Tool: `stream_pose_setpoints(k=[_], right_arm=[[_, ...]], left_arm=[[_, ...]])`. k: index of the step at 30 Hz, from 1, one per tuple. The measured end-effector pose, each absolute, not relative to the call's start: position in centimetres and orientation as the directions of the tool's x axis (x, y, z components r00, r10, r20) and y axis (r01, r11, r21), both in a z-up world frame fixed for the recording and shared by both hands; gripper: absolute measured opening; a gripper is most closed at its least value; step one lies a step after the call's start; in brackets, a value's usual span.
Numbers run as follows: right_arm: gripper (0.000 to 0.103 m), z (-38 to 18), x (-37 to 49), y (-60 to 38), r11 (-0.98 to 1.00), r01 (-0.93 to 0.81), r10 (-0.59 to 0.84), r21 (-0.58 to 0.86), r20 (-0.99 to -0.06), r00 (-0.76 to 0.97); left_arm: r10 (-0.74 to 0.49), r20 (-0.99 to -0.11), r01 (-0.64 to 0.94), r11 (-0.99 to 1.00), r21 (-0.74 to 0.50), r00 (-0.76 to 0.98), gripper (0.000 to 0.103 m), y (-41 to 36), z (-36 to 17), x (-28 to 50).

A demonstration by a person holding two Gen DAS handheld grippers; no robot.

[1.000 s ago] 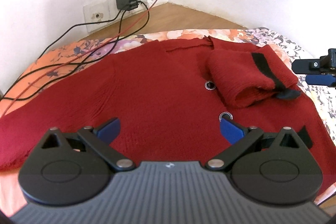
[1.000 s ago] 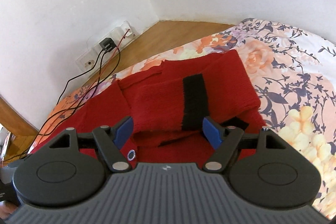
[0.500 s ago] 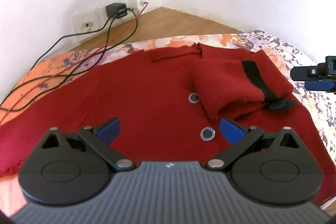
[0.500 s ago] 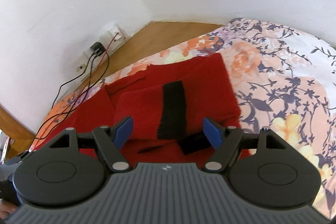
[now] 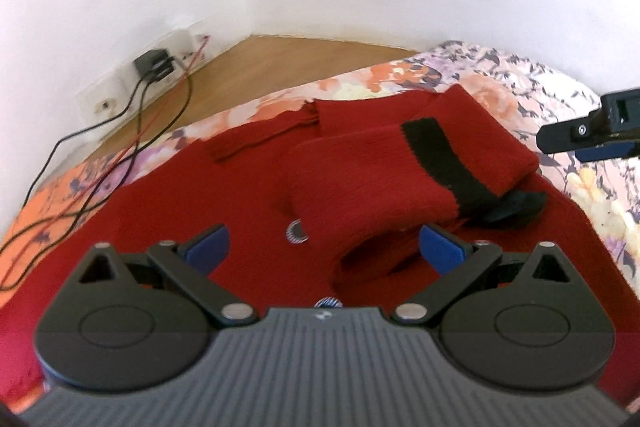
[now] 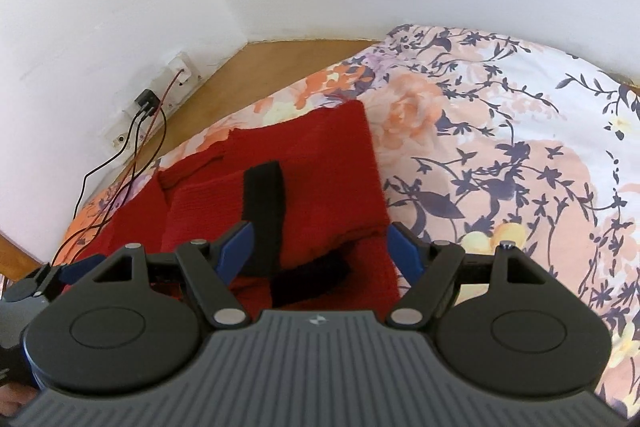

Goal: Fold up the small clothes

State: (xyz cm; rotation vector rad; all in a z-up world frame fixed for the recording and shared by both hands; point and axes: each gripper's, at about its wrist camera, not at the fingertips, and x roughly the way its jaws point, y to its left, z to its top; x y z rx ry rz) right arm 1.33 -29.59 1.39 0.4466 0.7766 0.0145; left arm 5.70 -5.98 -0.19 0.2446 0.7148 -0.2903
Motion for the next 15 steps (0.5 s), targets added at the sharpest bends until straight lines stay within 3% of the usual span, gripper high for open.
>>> stream_pose_setpoints(k=[15], right_arm=[[0.079,-0.1,2.2,-31.2,0.892,0.147,0.214,0.427,-0.687,0.695]], left_arm=[[-0.206,-0.641,0.485,0.823,0.296,0.740,0.097,-11.1,-3.2,6.4]])
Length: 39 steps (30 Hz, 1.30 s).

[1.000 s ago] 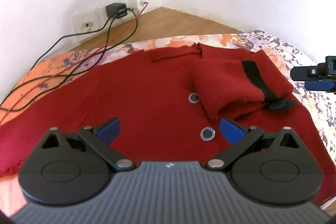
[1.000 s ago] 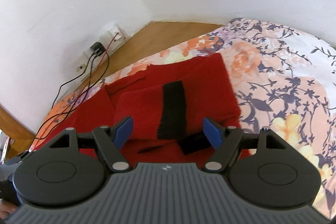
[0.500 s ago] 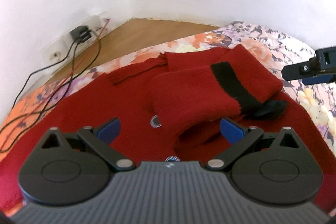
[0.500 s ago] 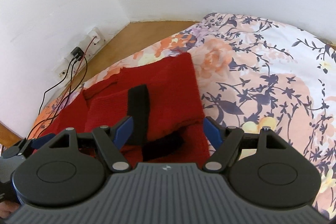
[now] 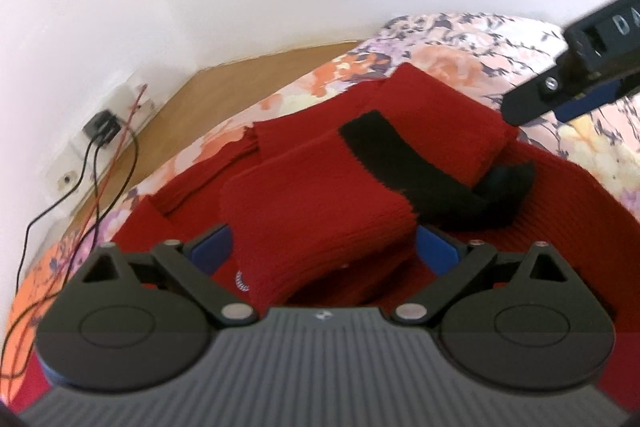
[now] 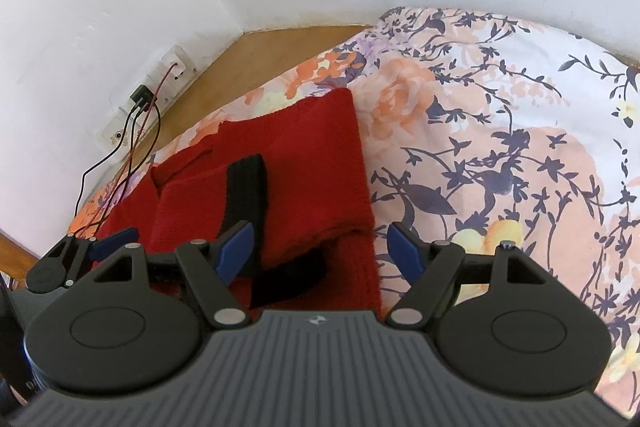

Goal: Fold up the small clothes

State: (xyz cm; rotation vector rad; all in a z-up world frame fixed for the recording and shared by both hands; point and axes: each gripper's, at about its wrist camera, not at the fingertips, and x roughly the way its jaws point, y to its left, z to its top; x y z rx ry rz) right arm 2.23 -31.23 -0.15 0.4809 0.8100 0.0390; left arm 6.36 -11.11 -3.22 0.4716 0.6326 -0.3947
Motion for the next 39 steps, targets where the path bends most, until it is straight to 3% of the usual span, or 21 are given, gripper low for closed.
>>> stream_pose_setpoints(k=[5,10,13,15,16,18,22,32,39], right_arm=[[0.080,-0.4,2.3,-31.4,0.889,0.148,0.220,0.434,-0.687,0.692],[0.080,-0.8,2.4,-31.4,0.884,0.151,0.227,0.442,-0.690,0.687],[0.080,-0.9,2.5,-31.3,0.883,0.149,0.233,0.445,-0.691,0.684],[0.080,-1.0,2.5,-31.3,0.882,0.147,0.237,0.447,-0.691,0.683],[0.080,-1.0,2.5,-31.3,0.882,0.145,0.239,0.448,-0.691,0.683],[0.079,-1.1,2.6,-31.3,0.882,0.141,0.243,0.450,-0.689,0.683],[0.080,-1.0,2.5,-31.3,0.882,0.130,0.249,0.453,-0.682,0.687],[0.079,-0.9,2.9,-30.6,0.886,0.107,0.264,0.452,-0.681,0.683],[0.079,-0.8,3.3,-29.4,0.894,0.082,0.275,0.441,-0.683,0.677]], left_arm=[[-0.255,-0.636,0.532,0.795,0.292,0.729,0.095,-11.7,-3.4,5.6],[-0.248,-0.639,0.539,0.783,0.311,0.728,0.077,-12.1,-3.9,6.0],[-0.290,-0.644,0.574,0.767,0.287,0.708,0.058,-12.3,-4.0,6.1],[-0.309,-0.647,0.589,0.762,0.271,0.698,0.027,-12.4,-4.0,6.1],[-0.309,-0.648,0.584,0.769,0.261,0.696,0.020,-12.4,-3.9,6.1],[-0.301,-0.649,0.563,0.791,0.240,0.699,0.015,-12.1,-3.5,6.4],[-0.311,-0.623,0.508,0.845,0.163,0.718,0.014,-10.6,-2.2,6.7],[-0.203,-0.543,0.285,0.956,0.069,0.815,0.013,-5.6,0.7,7.2],[-0.127,-0.557,0.158,0.987,0.007,0.820,0.013,-1.8,0.5,7.6]])
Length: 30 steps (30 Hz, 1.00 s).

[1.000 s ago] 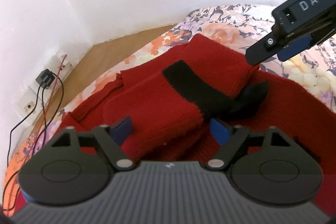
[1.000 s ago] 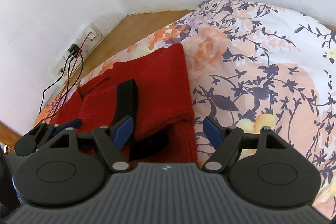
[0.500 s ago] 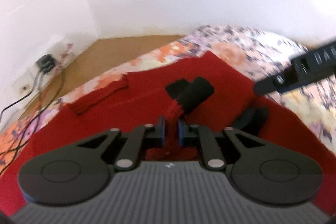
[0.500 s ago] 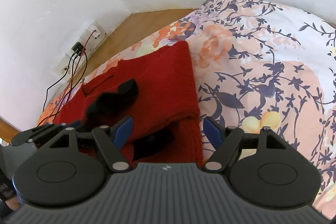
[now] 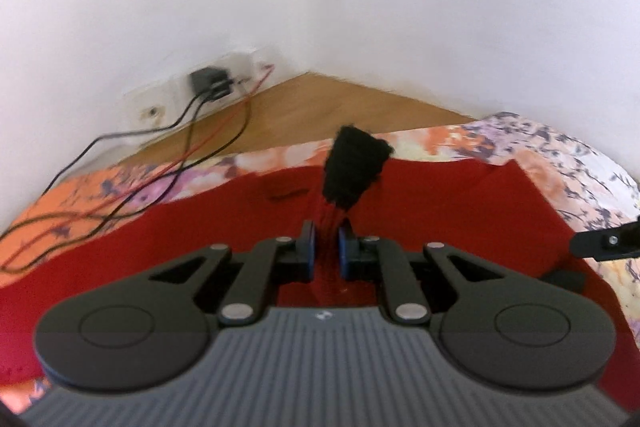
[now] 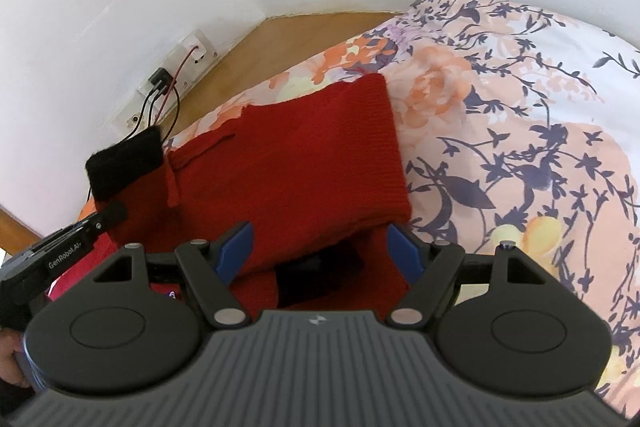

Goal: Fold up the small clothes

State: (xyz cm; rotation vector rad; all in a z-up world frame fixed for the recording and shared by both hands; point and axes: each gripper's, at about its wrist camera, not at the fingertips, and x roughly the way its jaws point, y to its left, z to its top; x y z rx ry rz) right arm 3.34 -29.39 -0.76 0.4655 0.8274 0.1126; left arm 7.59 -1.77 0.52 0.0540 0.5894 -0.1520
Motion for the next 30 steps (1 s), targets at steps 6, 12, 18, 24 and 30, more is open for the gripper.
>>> stream_pose_setpoints(k=[6,12,18,24,30], right_arm=[[0.079,-0.9,3.6,-28.7,0.898,0.073,0.278,0.434,-0.689,0.669],[0.079,-1.0,3.6,-28.6,0.900,0.072,0.277,0.430,-0.692,0.667],[0.079,-1.0,3.6,-28.6,0.902,0.076,0.272,0.426,-0.695,0.665],[0.079,-1.2,3.8,-28.4,0.902,0.074,0.275,0.424,-0.700,0.659],[0.079,-1.4,4.2,-27.9,0.905,0.066,0.279,0.419,-0.706,0.651]], left_arm=[[-0.087,-0.581,0.097,0.995,-0.014,0.809,0.013,0.3,-0.4,7.7],[-0.065,-0.611,0.058,0.998,-0.032,0.789,0.014,2.0,-1.7,7.4],[-0.065,-0.647,0.023,0.997,-0.073,0.760,0.018,3.4,-2.7,7.0],[-0.020,-0.712,-0.053,0.995,-0.080,0.702,0.045,4.8,-4.0,6.9],[-0.048,-0.724,-0.067,0.989,-0.129,0.688,0.050,6.5,-3.7,5.7]])
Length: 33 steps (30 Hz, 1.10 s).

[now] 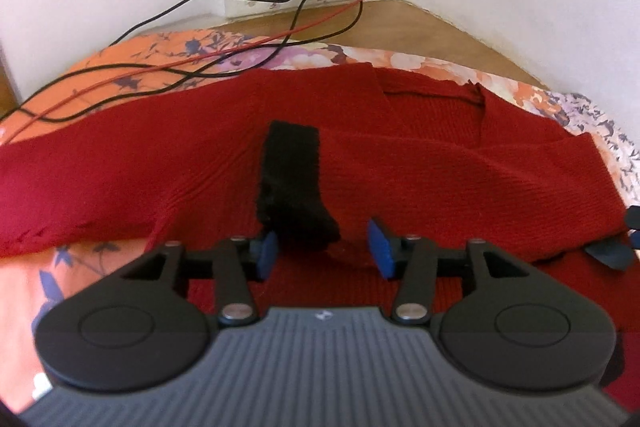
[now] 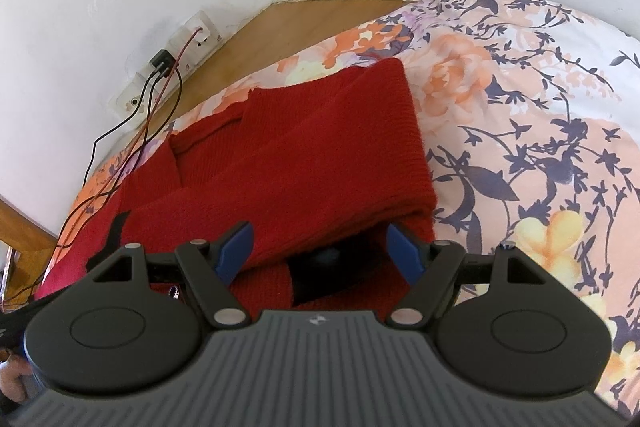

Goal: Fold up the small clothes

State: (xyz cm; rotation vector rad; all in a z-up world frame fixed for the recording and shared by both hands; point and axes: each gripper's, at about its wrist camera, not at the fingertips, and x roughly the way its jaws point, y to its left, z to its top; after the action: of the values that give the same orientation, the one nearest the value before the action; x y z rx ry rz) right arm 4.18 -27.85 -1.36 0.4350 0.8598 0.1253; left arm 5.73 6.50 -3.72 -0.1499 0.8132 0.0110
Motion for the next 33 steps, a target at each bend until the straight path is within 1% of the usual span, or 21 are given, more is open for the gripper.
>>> stream_pose_setpoints(k=[5,10,15,22,27,33], right_arm=[[0.079,-1.1,4.6,-27.3,0.909,0.052,0.284,0.414,-0.703,0.652],[0.079,-0.8,5.4,-27.0,0.912,0.038,0.284,0.408,-0.697,0.658],[0.079,-0.5,6.5,-27.0,0.922,0.022,0.273,0.386,-0.690,0.670],[0.080,-0.6,9.2,-27.6,0.936,0.049,0.224,0.349,-0.697,0.681],[0.079,-1.4,10.9,-28.1,0.944,0.073,0.189,0.321,-0.710,0.679],[0.080,-2.3,12.7,-28.5,0.958,0.096,0.135,0.271,-0.719,0.682]], left_arm=[[-0.056,-0.730,-0.096,0.982,-0.165,0.681,0.051,7.8,-2.7,5.4],[-0.048,-0.702,-0.096,0.982,-0.165,0.711,0.051,8.8,-1.4,5.6],[-0.048,-0.684,-0.091,0.982,-0.166,0.728,0.051,9.3,-0.9,7.5],[-0.073,-0.701,-0.081,0.980,-0.184,0.709,0.051,9.5,-2.6,11.1],[-0.072,-0.722,-0.072,0.983,-0.166,0.688,0.051,9.5,-4.1,12.8],[-0.103,-0.712,-0.033,0.984,-0.175,0.695,0.051,9.1,-4.8,13.7]])
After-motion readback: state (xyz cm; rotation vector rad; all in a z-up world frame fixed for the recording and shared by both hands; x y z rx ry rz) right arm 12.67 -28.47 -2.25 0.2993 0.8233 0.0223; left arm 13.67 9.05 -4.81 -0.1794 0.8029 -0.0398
